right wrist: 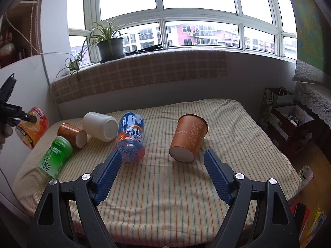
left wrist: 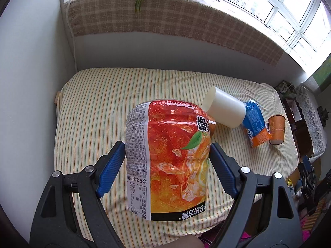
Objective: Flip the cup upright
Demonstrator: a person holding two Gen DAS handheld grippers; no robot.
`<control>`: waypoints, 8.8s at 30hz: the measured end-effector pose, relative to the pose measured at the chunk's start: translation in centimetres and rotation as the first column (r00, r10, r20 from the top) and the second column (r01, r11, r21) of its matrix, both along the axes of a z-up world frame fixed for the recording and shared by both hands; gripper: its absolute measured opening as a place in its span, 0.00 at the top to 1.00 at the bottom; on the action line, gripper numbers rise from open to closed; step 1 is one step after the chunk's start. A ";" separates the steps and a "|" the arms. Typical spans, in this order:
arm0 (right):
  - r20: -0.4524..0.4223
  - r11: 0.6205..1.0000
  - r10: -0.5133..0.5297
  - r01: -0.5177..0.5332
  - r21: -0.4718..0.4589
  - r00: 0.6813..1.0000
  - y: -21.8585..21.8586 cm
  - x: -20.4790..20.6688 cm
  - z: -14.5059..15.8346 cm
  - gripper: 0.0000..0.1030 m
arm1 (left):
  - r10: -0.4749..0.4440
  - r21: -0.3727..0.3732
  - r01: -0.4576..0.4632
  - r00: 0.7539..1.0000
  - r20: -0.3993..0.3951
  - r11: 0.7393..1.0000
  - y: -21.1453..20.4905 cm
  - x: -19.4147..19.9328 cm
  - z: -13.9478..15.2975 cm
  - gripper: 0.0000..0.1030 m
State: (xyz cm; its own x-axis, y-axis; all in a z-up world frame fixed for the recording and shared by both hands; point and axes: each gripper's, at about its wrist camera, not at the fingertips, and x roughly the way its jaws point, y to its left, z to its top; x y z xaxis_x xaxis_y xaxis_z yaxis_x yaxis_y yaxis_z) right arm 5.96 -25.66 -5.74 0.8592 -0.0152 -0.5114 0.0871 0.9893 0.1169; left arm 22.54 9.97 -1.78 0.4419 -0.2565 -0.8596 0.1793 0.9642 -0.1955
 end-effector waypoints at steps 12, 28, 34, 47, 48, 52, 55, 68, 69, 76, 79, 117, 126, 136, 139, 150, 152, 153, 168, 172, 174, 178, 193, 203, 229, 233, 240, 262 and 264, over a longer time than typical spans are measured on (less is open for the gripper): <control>-0.004 1.000 -0.024 0.024 0.020 1.000 -1.9 -1.2 -0.3 0.21 | -0.312 0.028 0.313 0.950 -0.024 0.949 -13.0 -3.4 -1.2 0.18; -0.030 0.999 -0.024 0.025 0.034 0.999 -4.5 -1.8 -1.4 0.21 | -0.506 0.040 0.517 0.849 -0.154 0.855 -21.5 -5.6 -7.2 0.17; -0.015 0.994 0.108 -0.108 0.000 0.994 -3.3 -1.5 -1.2 0.21 | -0.491 0.027 0.501 0.856 -0.158 0.865 -21.2 -4.9 -8.2 0.16; -0.058 0.963 0.258 -0.261 -0.059 0.964 -2.0 0.2 -0.9 0.21 | -0.462 0.024 0.471 0.873 -0.157 0.882 -20.5 -4.3 -8.1 0.16; -0.057 0.963 0.259 -0.262 -0.059 0.964 -2.0 0.2 -1.0 0.21 | -0.463 0.026 0.472 0.873 -0.155 0.881 -20.5 -4.4 -8.1 0.16; -0.051 0.959 0.276 -0.279 -0.059 0.960 -1.8 0.1 -0.9 0.21 | -0.471 0.030 0.481 0.869 -0.153 0.876 -20.7 -4.6 -7.9 0.16; -0.043 0.952 0.293 -0.296 -0.075 0.955 -1.5 0.0 -0.7 0.21 | -0.467 0.030 0.476 0.871 -0.155 0.879 -20.7 -4.5 -7.9 0.16; -0.016 0.910 0.402 -0.401 -0.103 0.916 -0.7 -0.1 0.1 0.21 | -0.438 0.011 0.443 0.891 -0.119 0.897 -19.6 -4.1 -5.7 0.16; -0.018 0.900 0.422 -0.421 -0.108 0.906 -0.6 0.0 0.2 0.21 | -0.435 0.005 0.438 0.894 -0.109 0.899 -19.4 -4.2 -5.3 0.16; -0.085 0.713 0.629 -0.617 -0.333 0.773 2.6 0.5 0.7 0.21 | -0.297 -0.043 0.297 0.955 0.006 0.954 -15.5 -6.2 -2.1 0.16; -0.141 0.602 0.701 -0.686 -0.409 0.700 4.1 0.9 0.6 0.21 | -0.186 -0.022 0.188 0.981 0.061 0.982 -13.4 -8.5 -1.4 0.16; -0.636 -0.330 0.735 -0.693 -0.640 0.237 14.6 1.7 -5.2 0.22 | 0.145 0.033 -0.148 0.986 0.085 0.988 -8.4 -19.8 -6.5 0.16; -0.671 -0.427 0.706 -0.621 -0.657 0.225 16.0 1.4 -6.8 0.22 | 0.144 0.027 -0.147 0.985 0.098 0.989 -8.2 -20.1 -6.0 0.16; -0.659 -0.437 0.710 -0.578 -0.689 0.248 18.0 2.4 -8.6 0.21 | 0.186 -0.005 -0.186 0.979 0.079 0.983 -6.4 -20.3 -6.2 0.16; -0.676 -0.460 0.695 -0.572 -0.679 0.245 18.3 2.8 -8.8 0.19 | 0.182 -0.022 -0.181 0.981 0.067 0.983 -6.3 -20.4 -6.3 0.16; -0.800 -0.607 0.563 -0.553 -0.571 0.208 20.3 6.4 -9.5 0.19 | 0.219 -0.063 -0.216 0.974 0.049 0.974 -5.0 -20.7 -6.0 0.16; -0.804 -0.611 0.554 -0.552 -0.568 0.215 20.6 7.4 -10.0 0.19 | 0.227 -0.067 -0.224 0.973 0.046 0.972 -4.6 -20.7 -5.9 0.16; -0.801 -0.595 0.560 -0.570 -0.567 0.212 20.9 8.0 -10.0 0.20 | 0.231 -0.069 -0.228 0.972 0.044 0.971 -4.4 -20.7 -5.9 0.16; -0.491 0.127 0.829 -0.945 -0.301 0.268 18.7 13.9 -3.3 0.21 | 0.215 -0.079 -0.208 0.972 0.092 0.975 -4.3 -19.3 -5.2 0.16; -0.316 0.365 0.850 -0.904 -0.222 0.420 16.6 12.9 -2.6 0.21 | 0.194 -0.081 -0.185 0.972 0.129 0.979 -5.4 -18.7 -4.7 0.16; -0.240 0.464 0.834 -0.867 -0.185 0.497 15.7 11.9 -2.4 0.21 | 0.185 -0.070 -0.176 0.969 0.161 0.982 -6.0 -18.5 -4.3 0.16; -0.112 0.653 0.747 -0.754 -0.062 0.656 13.9 10.5 -2.2 0.21 | 0.152 -0.068 -0.141 0.970 0.189 0.988 -7.0 -18.3 -4.0 0.16; -0.044 0.826 0.554 -0.555 -0.097 0.832 14.9 9.3 -4.7 0.21 | 0.119 -0.078 -0.105 0.973 0.200 0.991 -8.4 -19.4 -4.0 0.16; -0.079 0.837 0.537 -0.542 -0.078 0.840 13.7 8.4 -4.9 0.21 | 0.115 -0.077 -0.102 0.973 0.200 0.992 -8.5 -20.0 -4.1 0.16; 0.110 0.929 0.369 -0.370 -0.011 0.923 5.7 -3.3 1.6 0.17 | 0.165 -0.055 -0.159 0.852 0.496 0.986 -9.9 -22.6 -0.3 0.16; 0.169 0.973 0.232 -0.231 -0.026 0.958 4.1 -4.4 3.1 0.17 | 0.163 -0.006 -0.206 0.752 0.639 0.978 -11.0 -23.7 1.0 0.06; 0.193 0.988 0.152 -0.148 -0.036 0.969 3.3 -5.2 4.0 0.17 | 0.187 -0.024 -0.232 0.715 0.674 0.972 -11.0 -24.2 1.6 0.00; 0.205 0.988 0.154 -0.147 -0.047 0.966 3.7 -5.8 3.8 0.16 | 0.191 -0.018 -0.246 0.704 0.684 0.969 -10.9 -25.1 1.5 0.00; 0.204 0.988 0.155 -0.149 -0.046 0.967 3.7 -5.8 3.8 0.16 | 0.193 -0.019 -0.247 0.703 0.684 0.969 -11.0 -25.0 1.5 0.00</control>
